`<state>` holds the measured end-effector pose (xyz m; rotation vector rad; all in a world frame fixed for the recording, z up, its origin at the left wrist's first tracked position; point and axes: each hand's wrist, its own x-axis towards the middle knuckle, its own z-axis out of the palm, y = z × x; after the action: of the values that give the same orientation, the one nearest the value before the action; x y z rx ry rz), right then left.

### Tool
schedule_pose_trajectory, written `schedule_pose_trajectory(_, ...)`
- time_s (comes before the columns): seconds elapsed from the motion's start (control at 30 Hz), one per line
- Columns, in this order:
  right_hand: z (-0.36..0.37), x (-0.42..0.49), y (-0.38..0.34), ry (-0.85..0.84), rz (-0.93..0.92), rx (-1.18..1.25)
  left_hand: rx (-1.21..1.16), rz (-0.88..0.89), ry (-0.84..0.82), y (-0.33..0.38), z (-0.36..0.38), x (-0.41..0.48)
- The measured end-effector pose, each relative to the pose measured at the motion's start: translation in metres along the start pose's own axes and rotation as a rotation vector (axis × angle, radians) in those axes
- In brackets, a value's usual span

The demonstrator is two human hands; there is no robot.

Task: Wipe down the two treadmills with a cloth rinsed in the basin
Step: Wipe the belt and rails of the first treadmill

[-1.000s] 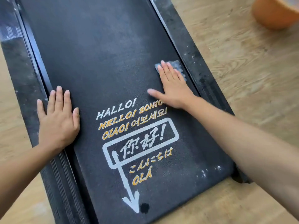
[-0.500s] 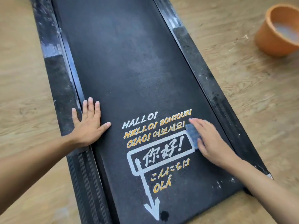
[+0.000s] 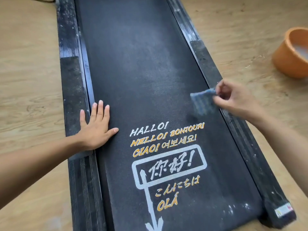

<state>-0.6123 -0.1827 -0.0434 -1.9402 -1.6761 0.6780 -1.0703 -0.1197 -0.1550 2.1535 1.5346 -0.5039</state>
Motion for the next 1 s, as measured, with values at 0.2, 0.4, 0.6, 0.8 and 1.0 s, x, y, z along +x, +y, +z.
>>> schedule_pose_trajectory(0.2, 0.005, 0.043, -0.004, 0.24, -0.13, -0.224, 0.02, -0.004, 0.001, 0.0, 0.001, 0.001)
schedule_pose_trajectory(0.4, 0.061, 0.002, 0.028, 0.086, -0.065, -0.333, 0.033, -0.005, 0.011, -0.002, 0.002, 0.004)
schedule_pose_trajectory(0.6, 0.065, 0.053, 0.051, -0.176, -0.196, -0.574, 0.044, 0.003, -0.006, 0.001, 0.0, 0.004)
schedule_pose_trajectory(0.8, 0.106, 0.051, 0.053, -0.141, 0.031, -0.556, 0.165, 0.279, 0.139, -0.042, -0.007, -0.012)
schedule_pose_trajectory(1.0, 0.186, 0.051, -0.057, -0.138, 0.086, -0.546, 0.177, 0.386, 0.326, -0.061, 0.01, -0.011)
